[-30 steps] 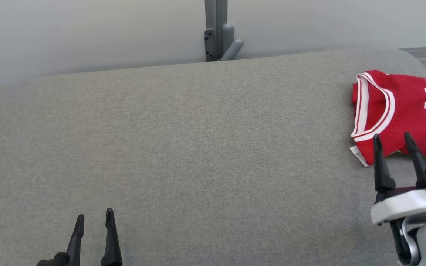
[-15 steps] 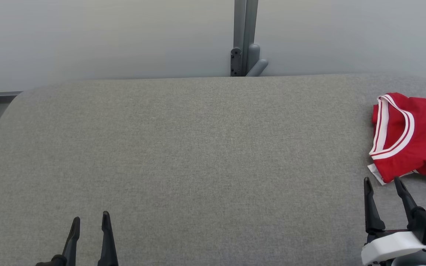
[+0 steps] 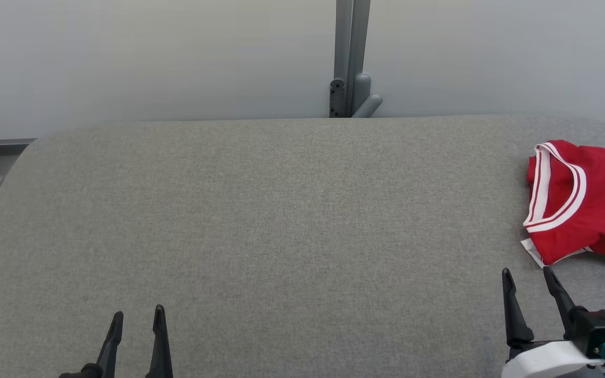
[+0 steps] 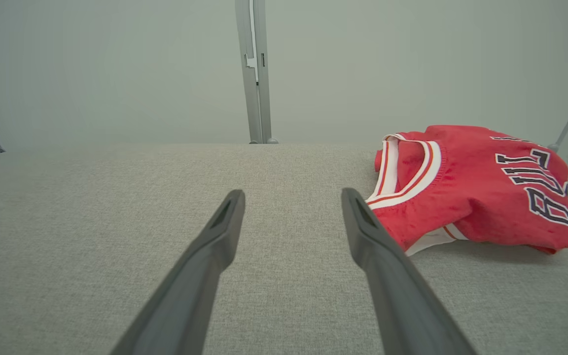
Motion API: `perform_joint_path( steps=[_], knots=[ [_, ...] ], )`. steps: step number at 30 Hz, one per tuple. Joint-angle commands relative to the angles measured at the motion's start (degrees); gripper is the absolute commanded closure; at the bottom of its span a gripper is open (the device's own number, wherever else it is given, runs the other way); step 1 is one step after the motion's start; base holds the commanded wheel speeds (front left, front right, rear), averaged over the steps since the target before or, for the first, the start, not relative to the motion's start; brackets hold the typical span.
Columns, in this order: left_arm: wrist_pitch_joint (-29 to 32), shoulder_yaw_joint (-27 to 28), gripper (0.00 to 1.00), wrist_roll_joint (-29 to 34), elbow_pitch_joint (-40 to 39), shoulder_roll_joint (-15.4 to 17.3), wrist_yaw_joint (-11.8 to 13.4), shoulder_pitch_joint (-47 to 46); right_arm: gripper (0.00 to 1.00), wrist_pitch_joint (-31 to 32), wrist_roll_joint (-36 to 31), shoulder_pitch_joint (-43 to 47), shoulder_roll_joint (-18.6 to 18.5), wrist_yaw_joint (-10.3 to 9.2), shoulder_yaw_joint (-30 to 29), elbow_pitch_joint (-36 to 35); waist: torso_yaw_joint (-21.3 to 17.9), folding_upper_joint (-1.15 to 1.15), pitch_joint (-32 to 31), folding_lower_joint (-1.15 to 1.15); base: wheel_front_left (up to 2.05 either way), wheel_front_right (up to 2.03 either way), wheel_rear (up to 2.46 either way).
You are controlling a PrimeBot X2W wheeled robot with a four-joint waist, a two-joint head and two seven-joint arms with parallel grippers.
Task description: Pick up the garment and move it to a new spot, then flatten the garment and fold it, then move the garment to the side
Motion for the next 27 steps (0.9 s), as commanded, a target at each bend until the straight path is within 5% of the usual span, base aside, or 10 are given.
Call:
perform_joint_path(
  steps=[1, 8, 27],
  knots=[
    [-0.1, 0.2, 0.0, 0.1, 0.1, 0.1, -0.3, -0.7, 0.0, -0.1, 0.8, 0.4, 0.0, -0.11, 0.0, -0.3, -0.2, 0.21, 0.0, 0.0, 0.0, 0.0, 0.0],
    [-0.1, 0.2, 0.0, -0.1, 0.4, 0.1, -0.6, -1.0, 0.0, -0.1, -3.6, 0.0, -0.1, -0.11, -2.0, 0.3, -0.7, 0.21, 0.4, 0.0, 0.0, 0.0, 0.0],
    [-0.1, 0.3, 0.0, 0.0, 0.6, 0.1, -0.7, -1.2, 0.0, -0.1, -2.8, -1.2, -0.1, -0.11, -2.1, -0.3, -1.3, 0.21, 0.8, 0.0, 0.0, 0.0, 0.0]
  ],
)
